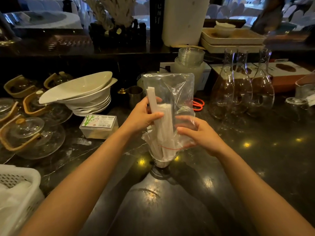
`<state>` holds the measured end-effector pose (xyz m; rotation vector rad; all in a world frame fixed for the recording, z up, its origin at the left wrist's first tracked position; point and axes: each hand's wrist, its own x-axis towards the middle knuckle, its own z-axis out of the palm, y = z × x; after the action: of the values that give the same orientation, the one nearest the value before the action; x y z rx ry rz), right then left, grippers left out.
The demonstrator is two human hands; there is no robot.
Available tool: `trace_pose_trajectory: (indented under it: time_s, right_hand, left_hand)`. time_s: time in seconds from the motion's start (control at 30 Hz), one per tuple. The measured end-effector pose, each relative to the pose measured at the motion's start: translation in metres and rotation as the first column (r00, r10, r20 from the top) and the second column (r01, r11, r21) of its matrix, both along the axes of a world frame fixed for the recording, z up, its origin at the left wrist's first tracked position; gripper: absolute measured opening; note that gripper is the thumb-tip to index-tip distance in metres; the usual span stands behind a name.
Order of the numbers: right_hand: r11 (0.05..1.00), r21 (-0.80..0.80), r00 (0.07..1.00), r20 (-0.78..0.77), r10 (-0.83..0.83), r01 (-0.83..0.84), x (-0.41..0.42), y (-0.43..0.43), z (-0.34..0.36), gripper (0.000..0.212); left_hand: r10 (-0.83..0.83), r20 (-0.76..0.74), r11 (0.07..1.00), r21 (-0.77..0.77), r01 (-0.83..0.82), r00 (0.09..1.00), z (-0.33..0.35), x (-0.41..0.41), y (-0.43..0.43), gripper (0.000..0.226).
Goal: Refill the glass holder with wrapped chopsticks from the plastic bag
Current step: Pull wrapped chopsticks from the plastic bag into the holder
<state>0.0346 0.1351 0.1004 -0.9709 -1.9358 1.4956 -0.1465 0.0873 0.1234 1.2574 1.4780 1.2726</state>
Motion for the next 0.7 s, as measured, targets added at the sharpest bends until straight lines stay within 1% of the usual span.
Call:
trace_pose_trajectory:
  time_s: [0.07,0.23,0.33,0.4,0.53,0.7]
  right_hand:
    - [1.0,-0.008,1.0,0.002,-0.005,0.005,0.001,-0.001,0.0,0.03]
    - [1.0,0.017,0.999,0.045,-0.012,0.012,0.003,-0.003,0.001,0.022]
    - [0.999,0.019,0.998,0.053,-0.045,0.044,0.002,-0.006,0.001,0.013]
    - [0.996,-0.004,0.995,0.035,-0.091,0.091,0.001,-0.008,0.0,0.009]
    - [0.987,-0.002,0.987,0.005,-0.161,0.161,0.0,-0.012,-0.003,0.011]
    - [0.975,0.017,0.975,-0.03,-0.22,0.22,0.0,-0.015,-0.005,0.015]
  left_hand:
    - [-0.007,-0.043,1.0,0.013,0.007,0.999,0.001,0.0,0.0,0.032]
    - [0.005,-0.053,1.0,-0.004,-0.005,0.999,0.001,0.004,-0.004,0.024]
    - [-0.023,-0.067,0.999,-0.033,0.021,0.997,0.001,0.005,-0.005,0.034]
    - [-0.009,-0.047,1.0,-0.029,0.008,0.999,0.002,0.004,-0.005,0.037]
    - [0.046,0.072,0.999,-0.002,-0.046,0.996,0.005,0.006,-0.001,0.036]
    - [0.049,0.096,0.999,0.009,-0.05,0.994,0.01,0.012,0.001,0.032]
